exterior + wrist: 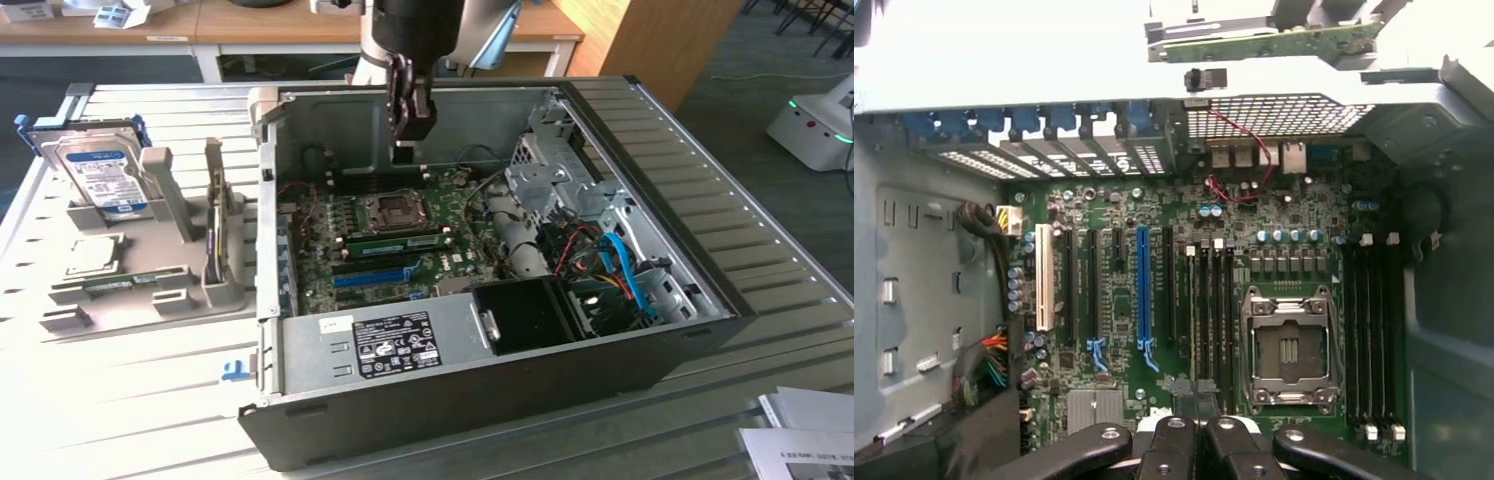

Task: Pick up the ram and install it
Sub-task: 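Press down the ram until it locks into place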

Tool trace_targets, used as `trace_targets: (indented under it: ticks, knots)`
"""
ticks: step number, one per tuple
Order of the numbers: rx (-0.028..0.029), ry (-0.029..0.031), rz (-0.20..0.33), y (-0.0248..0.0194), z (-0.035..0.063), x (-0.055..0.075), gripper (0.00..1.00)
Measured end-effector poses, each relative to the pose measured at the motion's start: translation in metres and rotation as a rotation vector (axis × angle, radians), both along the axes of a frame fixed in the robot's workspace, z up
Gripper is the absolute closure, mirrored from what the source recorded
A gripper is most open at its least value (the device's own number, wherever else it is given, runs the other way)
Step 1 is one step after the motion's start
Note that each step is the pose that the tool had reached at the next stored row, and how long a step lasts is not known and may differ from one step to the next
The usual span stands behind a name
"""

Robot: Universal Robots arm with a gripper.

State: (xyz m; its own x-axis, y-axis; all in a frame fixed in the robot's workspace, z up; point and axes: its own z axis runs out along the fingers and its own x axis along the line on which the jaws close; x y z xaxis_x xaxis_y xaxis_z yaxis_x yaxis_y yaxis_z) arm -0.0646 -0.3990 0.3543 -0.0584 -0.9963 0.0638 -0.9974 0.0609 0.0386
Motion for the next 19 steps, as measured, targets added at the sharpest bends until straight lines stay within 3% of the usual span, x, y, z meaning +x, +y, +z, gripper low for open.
trace_targets:
  ticks: [19]
  knots:
    - [0.0,-0.0001,-0.192,0.0001,0.0,0.0,0.9]
